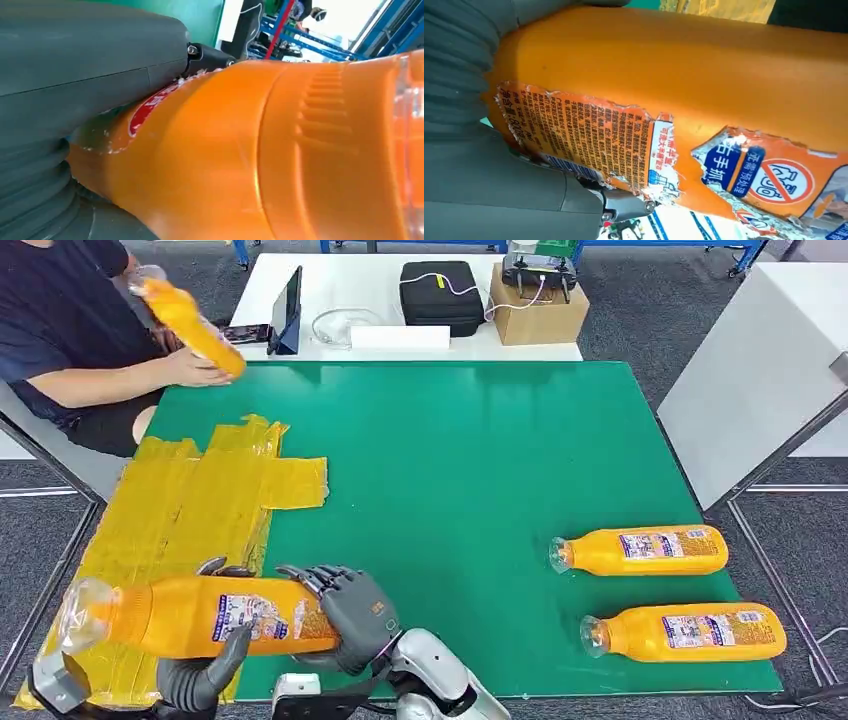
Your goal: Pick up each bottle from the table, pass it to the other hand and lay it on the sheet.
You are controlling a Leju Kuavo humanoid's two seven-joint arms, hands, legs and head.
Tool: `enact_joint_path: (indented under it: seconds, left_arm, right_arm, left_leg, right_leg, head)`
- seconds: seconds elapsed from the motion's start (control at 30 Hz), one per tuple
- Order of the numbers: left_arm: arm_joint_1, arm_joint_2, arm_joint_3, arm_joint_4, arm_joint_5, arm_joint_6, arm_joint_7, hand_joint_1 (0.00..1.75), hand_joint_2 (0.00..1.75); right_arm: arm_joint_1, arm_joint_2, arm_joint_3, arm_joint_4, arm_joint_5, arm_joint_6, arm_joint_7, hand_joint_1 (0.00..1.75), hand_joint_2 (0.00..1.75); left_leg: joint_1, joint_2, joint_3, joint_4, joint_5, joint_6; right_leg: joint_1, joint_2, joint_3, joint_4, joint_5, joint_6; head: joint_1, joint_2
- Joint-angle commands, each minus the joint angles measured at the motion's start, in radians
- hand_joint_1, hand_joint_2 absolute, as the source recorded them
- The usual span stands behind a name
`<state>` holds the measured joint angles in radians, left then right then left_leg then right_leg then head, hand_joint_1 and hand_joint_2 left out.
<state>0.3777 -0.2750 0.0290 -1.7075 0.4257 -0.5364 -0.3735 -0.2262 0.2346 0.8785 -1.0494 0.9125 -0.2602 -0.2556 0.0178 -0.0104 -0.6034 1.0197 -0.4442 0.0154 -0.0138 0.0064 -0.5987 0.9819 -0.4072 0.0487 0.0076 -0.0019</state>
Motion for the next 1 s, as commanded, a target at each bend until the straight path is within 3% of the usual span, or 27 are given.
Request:
enact_joint_path:
  seconds: [0.03, 0.1, 0.13, 0.2, 0.37, 0.47, 0.6, 0.67, 0.8, 0.83, 1.0]
  left_arm:
    - [-0.028, -0.043, 0.054, -0.078, -0.360, 0.208, -0.155, 1.75, 1.75]
    - [-0.034, -0.050, 0.064, -0.110, -0.515, 0.332, -0.204, 1.75, 1.75]
    - [-0.036, -0.055, 0.071, -0.125, -0.640, 0.442, -0.255, 1.75, 1.75]
    - [-0.043, -0.052, 0.075, -0.139, -0.838, 0.636, -0.290, 1.75, 1.75]
    - [-0.040, -0.045, 0.069, -0.140, -0.838, 0.641, -0.290, 1.75, 1.75]
    - [-0.046, -0.061, 0.082, -0.122, -1.153, 0.977, -0.310, 1.75, 1.75]
    - [-0.040, -0.002, 0.080, -0.034, -1.465, 1.234, -0.207, 1.75, 1.75]
    - [-0.051, -0.043, 0.181, 0.001, -1.710, 1.234, -0.183, 1.75, 1.75]
    - [-0.072, 0.025, 0.186, 0.183, -1.913, 1.234, -0.058, 1.75, 1.75]
    - [-0.079, 0.043, 0.181, 0.223, -1.956, 1.234, -0.019, 1.75, 1.75]
    - [-0.105, 0.111, 0.129, 0.394, -1.990, 1.234, 0.083, 1.75, 1.75]
  right_arm:
    - [0.047, -0.021, -0.006, -0.042, 0.088, -0.081, 0.086, 0.00, 1.75]
    - [0.057, -0.049, -0.035, -0.116, 0.100, -0.059, 0.117, 0.00, 1.75]
    - [0.075, -0.053, -0.064, -0.152, 0.078, -0.045, 0.128, 0.00, 0.00]
    - [0.096, -0.095, -0.108, -0.247, 0.062, -0.030, 0.127, 0.00, 0.00]
    - [0.103, -0.103, -0.117, -0.270, 0.055, -0.015, 0.124, 0.00, 0.00]
    - [0.115, -0.141, -0.136, -0.331, 0.052, -0.034, 0.124, 0.00, 0.00]
    - [0.182, -0.298, -0.210, -0.545, -0.023, 0.009, 0.090, 0.00, 0.00]
    - [0.212, -0.382, -0.240, -0.609, -0.079, 0.033, 0.063, 0.00, 0.00]
    - [0.258, -0.486, -0.294, -0.672, -0.140, 0.080, 0.024, 0.00, 0.00]
    - [0.264, -0.501, -0.300, -0.678, -0.146, 0.089, 0.021, 0.00, 1.75]
    - [0.269, -0.525, -0.322, -0.696, -0.159, 0.087, 0.032, 0.00, 1.75]
  left_leg:
    - [0.000, -0.001, 0.005, -0.001, -0.002, 0.000]
    - [0.001, -0.002, 0.001, 0.001, -0.001, 0.000]
    - [0.001, -0.002, 0.002, 0.000, -0.001, 0.000]
    - [0.001, -0.001, 0.002, 0.000, -0.001, 0.000]
    - [0.000, -0.003, 0.003, -0.001, -0.001, 0.001]
    - [0.000, 0.000, 0.002, -0.001, -0.001, 0.001]
    - [-0.001, -0.003, 0.003, -0.001, 0.000, 0.001]
    - [-0.001, -0.006, 0.005, -0.003, 0.000, 0.001]
    - [-0.003, -0.005, 0.004, -0.003, 0.000, 0.001]
    - [-0.004, -0.006, 0.007, -0.004, 0.000, 0.002]
    - [-0.006, -0.002, 0.005, -0.003, 0.000, 0.001]
  right_leg:
    - [0.001, -0.002, 0.005, -0.001, -0.002, -0.003]
    - [0.001, -0.003, 0.002, 0.000, -0.001, -0.001]
    - [0.001, -0.003, 0.003, 0.000, -0.002, -0.002]
    - [0.001, -0.003, 0.003, 0.000, -0.001, -0.002]
    - [0.000, -0.003, 0.003, -0.001, -0.001, -0.001]
    - [0.000, -0.001, 0.003, -0.001, -0.001, -0.001]
    - [0.000, -0.005, 0.004, -0.002, -0.001, -0.001]
    - [0.000, -0.007, 0.007, -0.003, -0.002, -0.001]
    - [-0.002, -0.004, 0.005, -0.003, -0.001, 0.000]
    - [-0.003, -0.006, 0.008, -0.005, -0.001, -0.001]
    - [-0.004, -0.003, 0.005, -0.003, -0.001, -0.001]
  head:
    - [0.000, 0.000]
    - [0.000, 0.000]
    - [0.000, 0.000]
    - [0.000, 0.000]
    - [0.000, 0.000]
    - [0.000, 0.000]
    - [0.000, 0.000]
    - [0.000, 0.000]
    - [0.000, 0.000]
    - [0.000, 0.000]
    - [-0.001, 0.000]
